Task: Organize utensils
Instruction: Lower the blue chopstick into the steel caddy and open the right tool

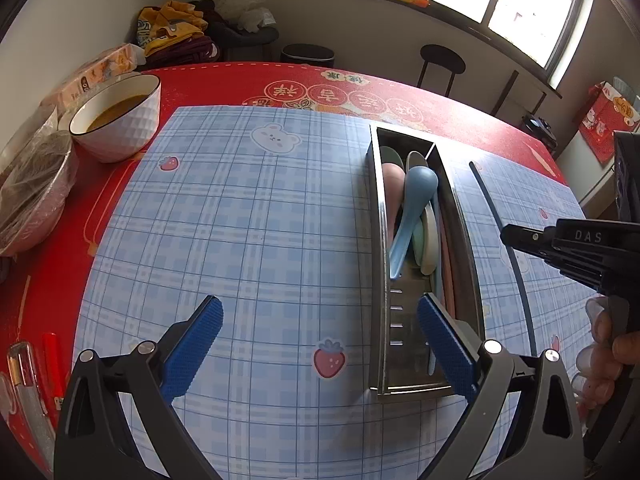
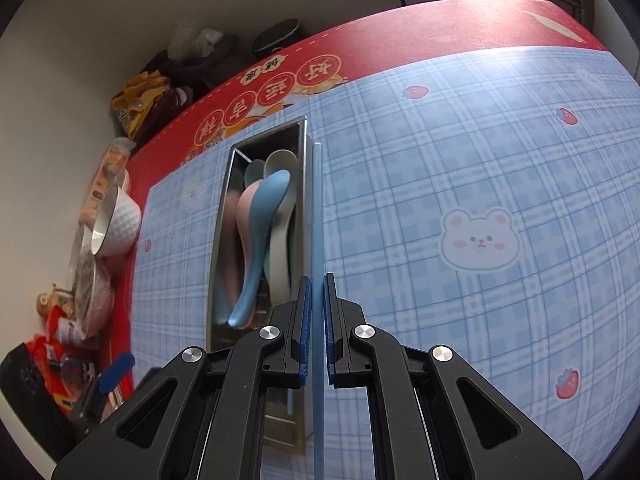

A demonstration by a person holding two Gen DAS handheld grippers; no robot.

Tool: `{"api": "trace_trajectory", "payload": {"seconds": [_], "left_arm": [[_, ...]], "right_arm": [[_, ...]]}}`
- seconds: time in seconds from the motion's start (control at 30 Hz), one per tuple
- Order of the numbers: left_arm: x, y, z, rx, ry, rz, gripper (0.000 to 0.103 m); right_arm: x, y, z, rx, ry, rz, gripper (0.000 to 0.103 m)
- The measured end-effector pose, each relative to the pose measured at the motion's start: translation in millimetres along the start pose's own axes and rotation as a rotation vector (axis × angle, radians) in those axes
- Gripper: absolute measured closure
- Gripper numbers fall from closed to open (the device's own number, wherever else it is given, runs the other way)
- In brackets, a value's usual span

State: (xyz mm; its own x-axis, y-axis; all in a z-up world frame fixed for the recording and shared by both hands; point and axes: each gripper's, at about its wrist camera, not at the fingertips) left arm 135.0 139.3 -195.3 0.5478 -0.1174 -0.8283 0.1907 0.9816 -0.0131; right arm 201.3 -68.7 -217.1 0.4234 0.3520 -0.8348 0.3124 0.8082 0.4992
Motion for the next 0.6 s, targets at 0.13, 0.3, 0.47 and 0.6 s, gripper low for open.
{"api": "trace_trajectory", "payload": {"seconds": [0.13, 0.3, 0.47, 0.6], "left_arm": [[-1, 5, -3, -0.016, -0.002, 0.001, 0.008], [0, 7, -5, -0.028, -0.001, -0.001, 0.008], [0, 6, -6, -0.028, 0.000, -0.004, 0.008], [1, 8, -6, -0.028, 0.005, 0.002, 0.008]], "right_arm": [[13, 11, 5, 0.033, 0.021, -0.005, 0.097], [24, 14, 6, 0.055, 0.043, -0.014, 0.097], [32, 12, 7, 0.086, 0.064, -0.014, 0.097], [37, 10, 5, 0.100, 0.077, -0.016, 0.097]]}}
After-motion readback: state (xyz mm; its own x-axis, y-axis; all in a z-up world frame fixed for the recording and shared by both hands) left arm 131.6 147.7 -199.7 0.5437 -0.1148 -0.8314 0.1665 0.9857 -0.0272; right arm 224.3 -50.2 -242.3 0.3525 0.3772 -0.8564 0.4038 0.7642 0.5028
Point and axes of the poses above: each gripper's, at about its wrist camera, not at the fingertips, and x roughly the way its jaws point, y to its left, z to its top, and after that the axes turned 12 degrees about x, right-handed
